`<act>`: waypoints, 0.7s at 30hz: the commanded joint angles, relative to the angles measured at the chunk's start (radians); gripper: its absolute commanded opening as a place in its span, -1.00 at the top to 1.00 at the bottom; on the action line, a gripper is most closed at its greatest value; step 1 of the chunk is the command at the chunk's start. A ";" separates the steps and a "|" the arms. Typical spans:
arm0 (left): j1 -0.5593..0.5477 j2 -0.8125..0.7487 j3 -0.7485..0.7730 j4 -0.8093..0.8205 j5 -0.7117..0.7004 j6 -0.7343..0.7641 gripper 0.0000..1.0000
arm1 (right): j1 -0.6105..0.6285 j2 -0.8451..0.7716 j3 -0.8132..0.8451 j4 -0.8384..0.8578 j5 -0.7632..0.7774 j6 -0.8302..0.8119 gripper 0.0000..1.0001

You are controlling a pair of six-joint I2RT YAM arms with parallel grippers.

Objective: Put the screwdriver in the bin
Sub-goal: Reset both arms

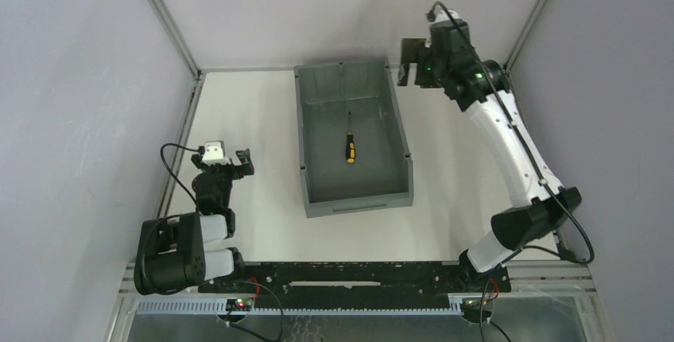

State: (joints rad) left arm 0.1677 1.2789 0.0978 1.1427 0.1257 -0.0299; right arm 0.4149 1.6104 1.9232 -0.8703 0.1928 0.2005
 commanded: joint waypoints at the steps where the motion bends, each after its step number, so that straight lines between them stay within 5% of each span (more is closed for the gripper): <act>1: -0.004 -0.013 0.039 0.040 -0.005 -0.012 -1.00 | -0.082 -0.131 -0.135 0.065 0.012 -0.035 -0.96; 21: -0.003 -0.012 0.039 0.041 -0.006 -0.011 -1.00 | -0.403 -0.542 -0.720 0.207 -0.117 -0.018 -0.96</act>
State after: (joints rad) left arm 0.1677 1.2789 0.0978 1.1427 0.1257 -0.0299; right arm 0.0414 1.1481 1.2686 -0.7265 0.1139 0.1734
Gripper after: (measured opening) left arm 0.996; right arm 0.979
